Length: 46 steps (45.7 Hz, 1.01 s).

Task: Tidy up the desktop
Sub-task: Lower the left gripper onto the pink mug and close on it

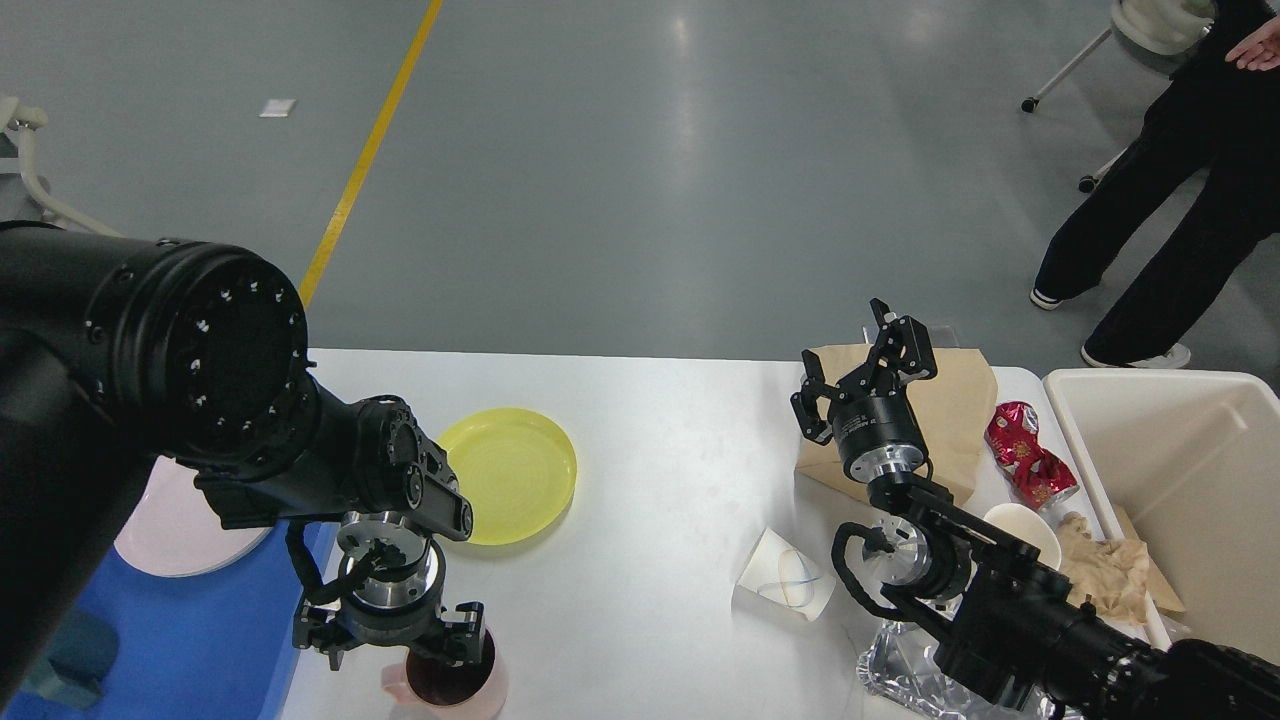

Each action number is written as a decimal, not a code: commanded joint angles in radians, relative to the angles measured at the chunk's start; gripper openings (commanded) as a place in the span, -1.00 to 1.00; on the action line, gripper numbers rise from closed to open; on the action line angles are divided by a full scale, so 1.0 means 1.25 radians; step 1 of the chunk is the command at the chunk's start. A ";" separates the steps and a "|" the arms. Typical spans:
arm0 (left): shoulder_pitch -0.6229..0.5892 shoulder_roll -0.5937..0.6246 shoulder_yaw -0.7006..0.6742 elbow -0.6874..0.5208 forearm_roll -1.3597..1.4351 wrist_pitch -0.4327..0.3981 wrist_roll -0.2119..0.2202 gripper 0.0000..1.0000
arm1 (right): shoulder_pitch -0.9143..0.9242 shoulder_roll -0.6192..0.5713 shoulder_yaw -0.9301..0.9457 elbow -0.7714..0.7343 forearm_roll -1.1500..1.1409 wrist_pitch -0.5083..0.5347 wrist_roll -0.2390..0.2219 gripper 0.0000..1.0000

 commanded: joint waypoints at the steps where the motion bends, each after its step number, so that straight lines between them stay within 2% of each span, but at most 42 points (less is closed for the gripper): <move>1: 0.015 -0.002 -0.001 0.006 0.015 0.014 0.000 0.97 | 0.000 0.000 0.000 0.000 0.000 0.000 0.000 1.00; 8: 0.030 0.000 -0.001 0.024 0.035 0.041 -0.002 0.95 | 0.000 0.000 0.000 0.000 0.000 0.000 0.000 1.00; 22: 0.051 -0.002 -0.004 0.039 0.065 0.084 -0.007 0.77 | 0.000 0.000 0.000 0.000 0.000 0.000 0.000 1.00; 34: 0.078 -0.005 -0.014 0.040 0.065 0.133 -0.006 0.49 | 0.000 0.000 0.000 0.000 0.000 0.000 0.000 1.00; 46: 0.089 -0.006 -0.016 0.039 0.065 0.138 -0.007 0.06 | 0.000 0.000 0.000 0.000 0.000 0.000 0.000 1.00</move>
